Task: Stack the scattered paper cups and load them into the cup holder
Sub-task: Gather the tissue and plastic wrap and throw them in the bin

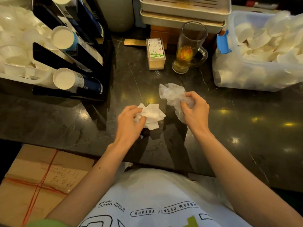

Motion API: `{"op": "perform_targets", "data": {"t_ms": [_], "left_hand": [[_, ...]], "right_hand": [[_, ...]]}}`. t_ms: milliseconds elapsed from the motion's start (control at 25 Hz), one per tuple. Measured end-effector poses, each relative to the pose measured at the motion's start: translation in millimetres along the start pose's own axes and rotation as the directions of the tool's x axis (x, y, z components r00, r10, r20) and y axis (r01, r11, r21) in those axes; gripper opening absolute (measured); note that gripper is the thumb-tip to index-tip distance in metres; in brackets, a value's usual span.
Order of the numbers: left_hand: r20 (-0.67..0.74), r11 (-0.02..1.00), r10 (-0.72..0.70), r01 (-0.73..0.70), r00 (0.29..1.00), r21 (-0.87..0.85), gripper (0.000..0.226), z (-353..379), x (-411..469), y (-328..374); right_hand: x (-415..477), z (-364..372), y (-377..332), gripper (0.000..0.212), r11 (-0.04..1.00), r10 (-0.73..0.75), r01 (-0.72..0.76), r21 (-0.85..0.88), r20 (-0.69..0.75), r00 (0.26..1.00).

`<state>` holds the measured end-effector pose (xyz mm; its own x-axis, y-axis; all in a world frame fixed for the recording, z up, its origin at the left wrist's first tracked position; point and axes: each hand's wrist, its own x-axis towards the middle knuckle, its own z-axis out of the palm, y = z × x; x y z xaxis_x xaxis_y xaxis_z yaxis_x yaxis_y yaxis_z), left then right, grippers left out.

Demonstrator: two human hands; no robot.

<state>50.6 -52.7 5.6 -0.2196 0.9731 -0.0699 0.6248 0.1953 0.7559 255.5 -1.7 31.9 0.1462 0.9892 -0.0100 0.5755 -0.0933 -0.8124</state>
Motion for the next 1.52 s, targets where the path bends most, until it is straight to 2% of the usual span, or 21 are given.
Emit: {"op": "perform_targets", "data": {"t_ms": [200,360,480,600,760,880,1000,1080,1200,1360,1520], "left_hand": [[0.138,0.983,-0.134,0.149,0.981,-0.104,0.06,5,-32,10],[0.183,0.987,-0.123,0.139,0.975,-0.079,0.055,10,-56,11],[0.23,0.99,-0.013,0.045,0.973,-0.132,0.045,8,-78,14],[0.329,0.984,0.098,-0.043,0.939,-0.172,0.033,0,-100,15],[0.454,0.96,0.27,-0.2,0.849,-0.197,0.034,-6,-133,7],[0.533,0.931,0.357,-0.243,0.768,-0.273,0.045,-7,-162,1],[0.575,0.915,0.402,-0.289,0.712,-0.282,0.037,3,-191,-4],[0.588,0.922,0.387,-0.295,0.71,-0.25,0.037,12,-206,-8],[0.616,0.919,0.391,-0.326,0.684,-0.221,0.037,27,-226,-12],[0.669,0.908,0.396,-0.379,0.629,-0.18,0.033,57,-260,-9],[0.735,0.926,0.315,-0.365,0.6,-0.098,0.033,101,-301,-2]], "right_hand": [[-37,-21,20,0.024,0.998,0.009,-0.008,0.058,-0.029,1.0],[-79,-39,26,0.036,0.994,0.005,0.001,0.109,-0.054,0.999],[-121,-45,31,0.038,0.997,-0.009,0.02,0.07,-0.151,0.989],[-168,-41,31,0.033,1.0,0.023,-0.023,0.001,-0.289,0.957],[-244,-31,24,0.025,0.981,0.189,-0.192,0.041,-0.457,0.869],[-296,-30,20,0.019,0.94,0.332,-0.331,0.08,-0.44,0.834],[-339,-34,28,0.043,0.906,0.411,-0.42,0.047,-0.328,0.851],[-365,-39,37,0.049,0.904,0.403,-0.427,-0.005,-0.319,0.858],[-402,-52,57,0.041,0.883,0.342,-0.439,-0.164,-0.415,0.843],[-443,-73,93,0.031,0.846,0.29,-0.46,-0.27,-0.491,0.822],[-476,-92,153,0.028,0.836,0.217,-0.419,-0.355,-0.486,0.846]]}}
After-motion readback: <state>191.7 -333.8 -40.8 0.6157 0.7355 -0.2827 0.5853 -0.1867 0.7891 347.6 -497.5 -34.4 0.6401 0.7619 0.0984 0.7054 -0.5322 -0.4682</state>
